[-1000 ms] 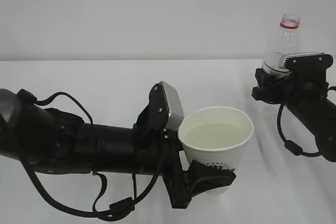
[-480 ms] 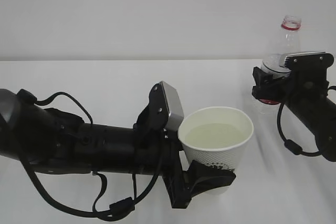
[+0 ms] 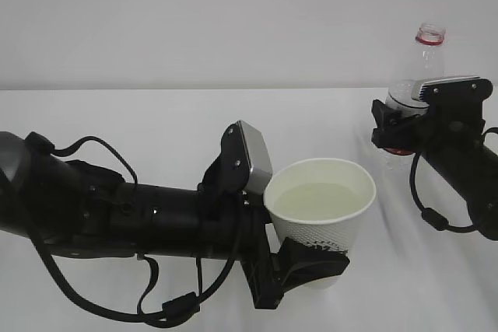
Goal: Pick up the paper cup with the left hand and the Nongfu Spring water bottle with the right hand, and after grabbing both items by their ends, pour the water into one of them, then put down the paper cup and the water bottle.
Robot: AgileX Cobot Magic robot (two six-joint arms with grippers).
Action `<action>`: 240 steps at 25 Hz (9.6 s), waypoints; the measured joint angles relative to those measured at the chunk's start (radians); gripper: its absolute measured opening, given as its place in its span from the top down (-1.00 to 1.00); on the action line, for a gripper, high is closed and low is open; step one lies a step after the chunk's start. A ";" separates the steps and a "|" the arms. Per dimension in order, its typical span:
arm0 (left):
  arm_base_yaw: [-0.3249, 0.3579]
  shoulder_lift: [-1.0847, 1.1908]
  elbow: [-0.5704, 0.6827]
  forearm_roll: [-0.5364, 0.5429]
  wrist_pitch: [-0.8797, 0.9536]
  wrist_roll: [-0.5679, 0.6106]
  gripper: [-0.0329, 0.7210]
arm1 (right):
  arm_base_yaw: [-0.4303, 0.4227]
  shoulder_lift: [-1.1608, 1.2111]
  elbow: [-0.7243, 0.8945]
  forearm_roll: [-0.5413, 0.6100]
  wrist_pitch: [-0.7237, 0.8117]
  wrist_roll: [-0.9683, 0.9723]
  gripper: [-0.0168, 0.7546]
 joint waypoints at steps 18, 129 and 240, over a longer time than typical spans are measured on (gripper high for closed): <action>0.000 0.000 0.000 0.000 0.000 0.000 -0.51 | 0.000 0.000 0.010 -0.004 -0.006 0.005 -0.66; 0.264 0.000 0.040 -0.328 0.012 0.080 -0.48 | 0.000 -0.795 0.384 -0.008 0.373 -0.003 -0.58; 0.634 0.102 0.298 -0.761 -0.222 0.214 -0.92 | 0.000 -0.795 0.384 -0.015 0.373 -0.005 -0.57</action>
